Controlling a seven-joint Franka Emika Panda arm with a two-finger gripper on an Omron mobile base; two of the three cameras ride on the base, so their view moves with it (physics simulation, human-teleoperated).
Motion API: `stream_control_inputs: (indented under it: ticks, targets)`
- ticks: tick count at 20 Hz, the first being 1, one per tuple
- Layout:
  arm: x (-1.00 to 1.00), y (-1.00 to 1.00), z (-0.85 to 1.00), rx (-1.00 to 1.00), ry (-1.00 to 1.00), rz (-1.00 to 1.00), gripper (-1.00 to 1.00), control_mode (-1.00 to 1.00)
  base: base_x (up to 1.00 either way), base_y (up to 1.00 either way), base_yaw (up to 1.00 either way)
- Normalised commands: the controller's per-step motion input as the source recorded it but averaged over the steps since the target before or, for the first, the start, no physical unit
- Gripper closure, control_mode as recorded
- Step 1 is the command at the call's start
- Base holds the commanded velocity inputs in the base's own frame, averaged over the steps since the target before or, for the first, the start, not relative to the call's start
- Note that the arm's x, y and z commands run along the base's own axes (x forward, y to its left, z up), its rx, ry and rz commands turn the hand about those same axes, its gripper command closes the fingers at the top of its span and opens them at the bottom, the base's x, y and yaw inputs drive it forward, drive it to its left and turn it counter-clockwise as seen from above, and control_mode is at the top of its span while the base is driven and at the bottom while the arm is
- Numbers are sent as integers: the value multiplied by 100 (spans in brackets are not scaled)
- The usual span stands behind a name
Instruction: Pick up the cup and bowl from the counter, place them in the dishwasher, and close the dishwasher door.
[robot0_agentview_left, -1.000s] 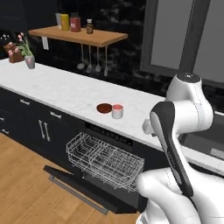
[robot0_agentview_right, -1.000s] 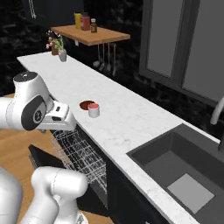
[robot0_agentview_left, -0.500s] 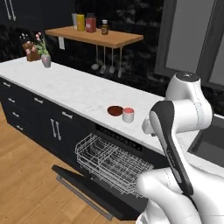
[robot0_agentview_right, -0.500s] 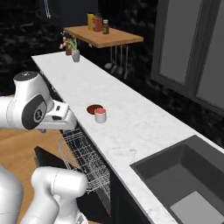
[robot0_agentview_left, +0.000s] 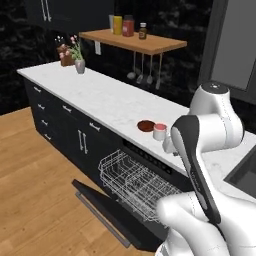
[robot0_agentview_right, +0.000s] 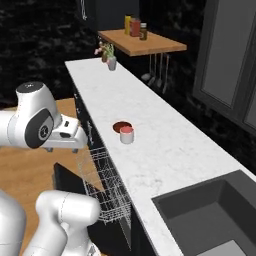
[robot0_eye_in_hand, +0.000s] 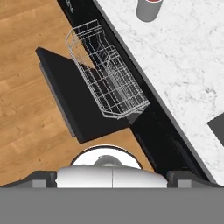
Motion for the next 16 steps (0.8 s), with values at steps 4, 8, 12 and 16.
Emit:
stream_control_inputs:
  ticks: [4,8,12,16]
  targets:
    - [0,0,0,0,0,0,-100,100,-33,-34,20]
    - [0,0,0,0,0,0,-100,100,-15,-45,19]
    - [0,0,0,0,0,0,-100,100,24,-46,16]
    - [0,0,0,0,0,0,-100,100,16,-69,18]
